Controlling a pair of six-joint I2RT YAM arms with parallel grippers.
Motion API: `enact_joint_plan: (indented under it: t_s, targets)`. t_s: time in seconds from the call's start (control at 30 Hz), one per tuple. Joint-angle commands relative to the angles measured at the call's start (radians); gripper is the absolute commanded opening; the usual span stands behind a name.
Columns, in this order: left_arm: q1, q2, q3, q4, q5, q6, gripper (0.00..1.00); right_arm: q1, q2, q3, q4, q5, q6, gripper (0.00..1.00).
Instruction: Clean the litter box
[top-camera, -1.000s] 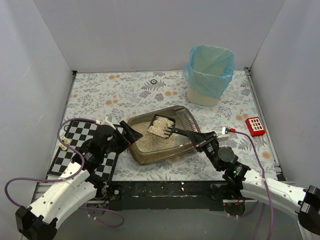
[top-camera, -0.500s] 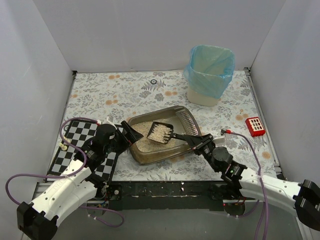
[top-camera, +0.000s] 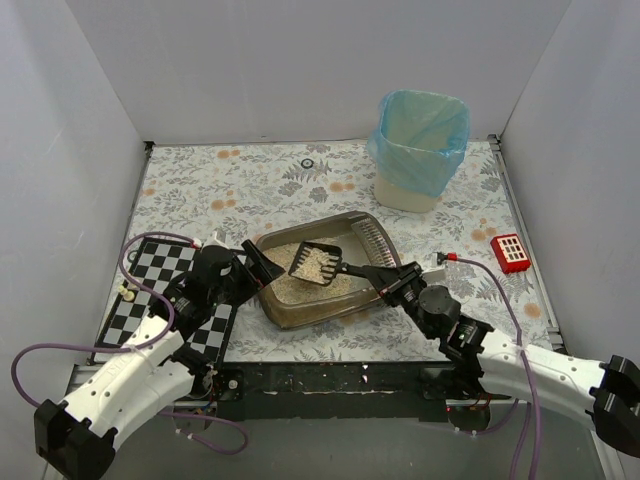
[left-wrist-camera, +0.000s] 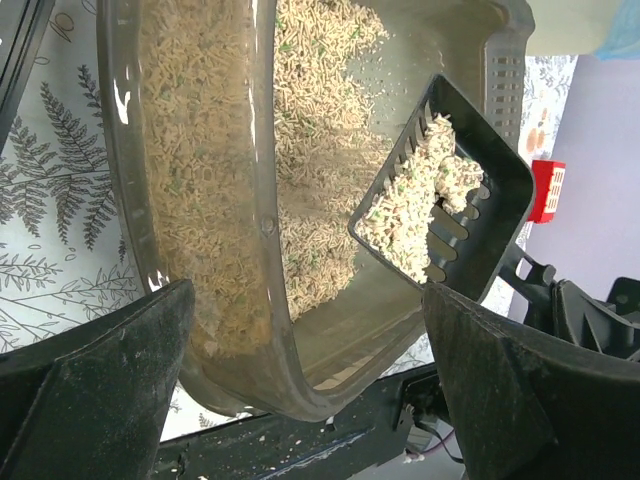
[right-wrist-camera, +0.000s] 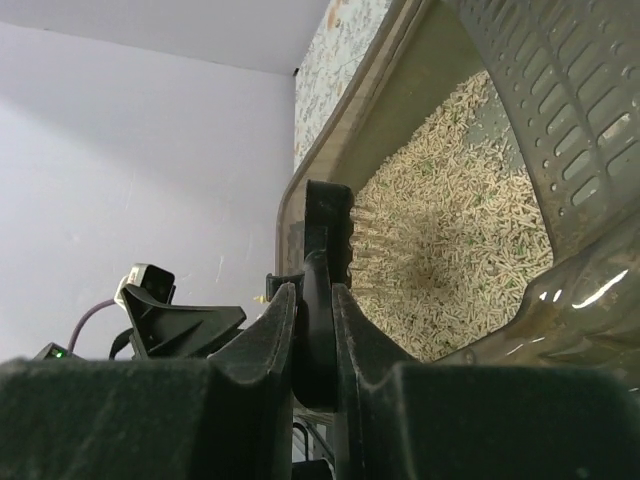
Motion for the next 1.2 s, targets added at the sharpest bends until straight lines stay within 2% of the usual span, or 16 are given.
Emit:
enact_joint_plan:
  t_s: [0.0, 0.07, 0.17, 0.27, 0.37, 0.4, 0.47, 0.6, 0.67, 0.7, 0.8, 0.9, 1.0, 1.07, 1.1, 1.17]
  targets:
    - [-0.003, 0.018, 0.098, -0.071, -0.046, 0.041, 0.98, 0.004, -0.047, 0.07, -0.087, 0.073, 0.08, 0.01]
    - [-0.003, 0.006, 0.101, -0.079, -0.061, 0.045, 0.98, 0.003, -0.07, -0.016, 0.098, 0.064, 0.032, 0.01]
    - [-0.003, -0.014, 0.088, -0.05, -0.054, 0.041, 0.98, 0.007, -0.142, -0.085, 0.047, 0.119, 0.179, 0.01]
    - [-0.003, -0.021, 0.058, 0.003, -0.023, 0.034, 0.98, 0.018, -0.024, -0.047, 0.206, 0.037, 0.0, 0.01]
    - [-0.003, -0.004, 0.081, -0.044, -0.022, 0.04, 0.98, 0.02, -0.068, 0.047, -0.121, 0.13, 0.114, 0.01]
    - [-0.003, -0.004, 0.089, -0.059, -0.026, 0.044, 0.98, 0.02, -0.076, 0.027, -0.107, 0.135, 0.116, 0.01]
    - [-0.003, -0.019, 0.072, -0.059, -0.052, 0.035, 0.98, 0.02, -0.059, -0.019, 0.124, 0.083, -0.014, 0.01]
    - [-0.003, -0.025, 0.061, -0.026, -0.028, 0.037, 0.98, 0.02, -0.128, -0.025, -0.056, 0.143, 0.125, 0.01]
    - [-0.003, -0.021, 0.057, -0.019, -0.037, 0.037, 0.98, 0.02, -0.087, -0.048, 0.13, 0.083, 0.015, 0.01]
    - [-0.003, -0.014, 0.058, -0.018, -0.043, 0.037, 0.98, 0.02, -0.073, -0.035, 0.131, 0.077, -0.004, 0.01]
    - [-0.003, -0.001, 0.074, -0.048, -0.028, 0.043, 0.98, 0.02, -0.114, 0.008, -0.063, 0.132, 0.064, 0.01]
    - [-0.003, -0.016, 0.054, -0.042, -0.048, 0.028, 0.98, 0.02, -0.087, 0.013, 0.045, 0.087, -0.045, 0.01]
    - [-0.003, -0.024, 0.052, -0.038, -0.025, 0.023, 0.98, 0.02, -0.134, 0.059, -0.198, 0.158, 0.076, 0.01]
    - [-0.003, -0.024, 0.042, -0.021, -0.026, 0.022, 0.98, 0.02, -0.107, 0.018, 0.029, 0.077, -0.063, 0.01]
    - [-0.003, -0.019, 0.04, -0.016, -0.029, 0.02, 0.98, 0.02, -0.098, 0.031, 0.004, 0.075, -0.065, 0.01]
    - [-0.003, -0.004, 0.051, -0.021, -0.014, 0.021, 0.98, 0.02, -0.114, 0.076, -0.214, 0.15, 0.085, 0.01]
